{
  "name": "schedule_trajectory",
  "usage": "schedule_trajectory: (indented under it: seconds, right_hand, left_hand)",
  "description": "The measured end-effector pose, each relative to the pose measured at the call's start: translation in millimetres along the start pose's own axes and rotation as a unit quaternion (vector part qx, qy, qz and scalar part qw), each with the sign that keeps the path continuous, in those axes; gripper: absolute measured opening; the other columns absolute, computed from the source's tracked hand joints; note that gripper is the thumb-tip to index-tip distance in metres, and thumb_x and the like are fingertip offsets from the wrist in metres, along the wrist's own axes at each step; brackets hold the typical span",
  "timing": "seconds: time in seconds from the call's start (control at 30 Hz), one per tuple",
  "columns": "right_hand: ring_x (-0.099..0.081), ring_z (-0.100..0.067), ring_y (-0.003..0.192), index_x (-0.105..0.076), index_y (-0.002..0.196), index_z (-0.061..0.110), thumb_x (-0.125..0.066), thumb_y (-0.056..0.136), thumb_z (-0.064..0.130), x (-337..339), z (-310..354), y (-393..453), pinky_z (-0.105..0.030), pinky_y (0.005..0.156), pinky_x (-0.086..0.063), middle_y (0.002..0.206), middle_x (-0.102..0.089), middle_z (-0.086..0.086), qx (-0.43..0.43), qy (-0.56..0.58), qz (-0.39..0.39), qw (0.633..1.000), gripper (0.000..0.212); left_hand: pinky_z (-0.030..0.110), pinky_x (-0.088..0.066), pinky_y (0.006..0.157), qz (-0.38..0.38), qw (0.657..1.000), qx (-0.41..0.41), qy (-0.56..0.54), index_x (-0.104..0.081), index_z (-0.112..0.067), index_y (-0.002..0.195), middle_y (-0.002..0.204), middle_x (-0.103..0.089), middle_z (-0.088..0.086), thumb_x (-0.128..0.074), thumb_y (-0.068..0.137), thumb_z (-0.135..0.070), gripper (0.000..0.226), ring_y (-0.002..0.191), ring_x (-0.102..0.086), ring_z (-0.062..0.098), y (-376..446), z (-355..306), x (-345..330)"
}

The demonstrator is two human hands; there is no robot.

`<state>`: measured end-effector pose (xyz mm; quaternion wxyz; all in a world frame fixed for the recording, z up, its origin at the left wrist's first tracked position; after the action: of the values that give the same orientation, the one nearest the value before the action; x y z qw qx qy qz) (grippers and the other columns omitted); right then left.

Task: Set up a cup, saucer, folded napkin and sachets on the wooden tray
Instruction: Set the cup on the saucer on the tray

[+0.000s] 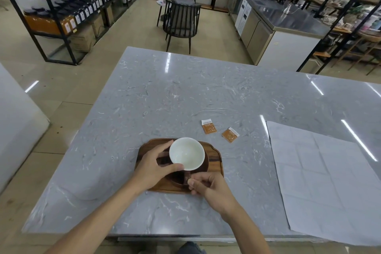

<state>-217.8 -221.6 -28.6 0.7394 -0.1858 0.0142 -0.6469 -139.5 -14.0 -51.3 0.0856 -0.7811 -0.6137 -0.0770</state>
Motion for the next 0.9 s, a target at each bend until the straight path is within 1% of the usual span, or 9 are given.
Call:
schedule_trajectory:
  seconds: [0.13, 0.27, 0.3, 0.33, 0.4, 0.47, 0.6, 0.7, 0.9]
  right_hand:
    - [-0.072, -0.011, 0.08, -0.082, 0.093, 0.024, -0.067, 0.098, 0.029, 6, -2, 1, -0.022, 0.077, -0.057, 0.087, -0.078, -0.001, 0.006, 0.014, 0.009, 1.0, 0.016]
    - [-0.072, -0.008, 0.08, -0.081, 0.093, 0.03, -0.07, 0.095, 0.028, 27, -4, 12, -0.022, 0.07, -0.058, 0.087, -0.079, 0.006, 0.021, 0.017, -0.126, 0.992, 0.011]
    - [-0.072, -0.004, 0.084, -0.078, 0.099, 0.032, -0.073, 0.094, 0.027, 32, -3, 16, -0.02, 0.073, -0.056, 0.091, -0.078, 0.011, 0.04, 0.01, -0.149, 0.988, 0.009]
    - [-0.071, 0.0, 0.093, -0.074, 0.11, 0.033, -0.074, 0.093, 0.025, 35, -2, 19, -0.017, 0.079, -0.055, 0.099, -0.078, 0.015, 0.062, 0.0, -0.155, 0.986, 0.018]
    - [-0.065, 0.003, 0.115, -0.061, 0.135, 0.031, -0.072, 0.095, 0.024, 37, 3, 25, -0.016, 0.094, -0.052, 0.124, -0.072, 0.017, 0.092, -0.022, -0.107, 0.99, 0.041]
    - [-0.06, 0.003, 0.123, -0.054, 0.144, 0.034, -0.066, 0.099, 0.027, 37, 6, 29, -0.016, 0.097, -0.051, 0.134, -0.066, 0.019, 0.093, -0.053, -0.053, 0.993, 0.047]
    - [-0.058, 0.005, 0.125, -0.054, 0.144, 0.04, -0.059, 0.103, 0.033, 37, 4, 29, -0.015, 0.101, -0.048, 0.137, -0.063, 0.023, 0.083, -0.079, -0.037, 0.993, 0.043]
    - [-0.056, 0.006, 0.128, -0.054, 0.145, 0.036, -0.058, 0.103, 0.033, 34, 1, 28, -0.018, 0.106, -0.046, 0.138, -0.063, 0.023, 0.082, -0.066, -0.046, 0.993, 0.043]
    - [-0.055, 0.012, 0.125, -0.056, 0.144, 0.036, -0.059, 0.102, 0.036, 32, -6, 28, -0.012, 0.101, -0.047, 0.132, -0.064, 0.032, 0.068, -0.056, -0.058, 0.994, 0.042]
  left_hand:
    - [0.011, -0.054, 0.084, -0.01, 1.0, 0.005, -0.024, -0.056, -0.034, 0.14, 0.13, -0.065, -0.019, -0.092, 0.056, -0.052, 0.092, 0.119, -0.061, -0.002, -2, 2, -3]
    - [0.023, -0.057, 0.092, -0.005, 0.999, 0.009, -0.049, -0.055, -0.028, 0.143, 0.132, -0.065, -0.011, -0.091, 0.059, -0.048, 0.093, 0.123, -0.062, 0.006, -6, 8, -2]
    - [0.023, -0.057, 0.094, -0.001, 0.999, 0.009, -0.051, -0.054, -0.028, 0.144, 0.133, -0.065, -0.01, -0.091, 0.06, -0.046, 0.094, 0.123, -0.062, 0.008, -7, 8, -1]
    - [0.024, -0.056, 0.095, 0.007, 0.999, 0.008, -0.05, -0.053, -0.029, 0.145, 0.133, -0.065, -0.009, -0.091, 0.061, -0.044, 0.093, 0.124, -0.062, 0.008, -7, 8, 0]
    - [0.026, -0.055, 0.098, 0.022, 0.999, 0.006, -0.049, -0.052, -0.032, 0.145, 0.134, -0.066, -0.009, -0.091, 0.066, -0.036, 0.088, 0.125, -0.061, 0.008, -7, 8, 1]
    - [0.025, -0.055, 0.098, 0.032, 0.998, 0.006, -0.047, -0.054, -0.039, 0.142, 0.133, -0.067, -0.011, -0.091, 0.069, -0.03, 0.083, 0.125, -0.061, 0.008, -6, 8, 2]
    - [0.017, -0.054, 0.093, 0.029, 0.998, 0.009, -0.051, -0.057, -0.054, 0.131, 0.126, -0.07, -0.015, -0.091, 0.066, -0.034, 0.077, 0.119, -0.065, 0.008, -7, 5, 2]
    - [0.021, -0.054, 0.096, 0.031, 0.998, 0.006, -0.051, -0.057, -0.051, 0.133, 0.127, -0.07, -0.014, -0.09, 0.064, -0.038, 0.077, 0.12, -0.065, 0.01, -6, 6, 2]
    - [0.021, -0.054, 0.097, 0.042, 0.998, 0.006, -0.042, -0.055, -0.054, 0.133, 0.133, -0.066, -0.017, -0.089, 0.069, -0.035, 0.075, 0.123, -0.063, 0.008, -5, 5, 3]
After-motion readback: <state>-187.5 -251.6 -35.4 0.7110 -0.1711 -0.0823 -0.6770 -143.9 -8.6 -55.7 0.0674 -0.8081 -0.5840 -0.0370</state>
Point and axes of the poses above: each hand's wrist, its own y-axis towards the middle knuckle, its own x-axis out of the back of the hand, z = x × y, the point moved 1 cm from there along y, towards the middle knuckle
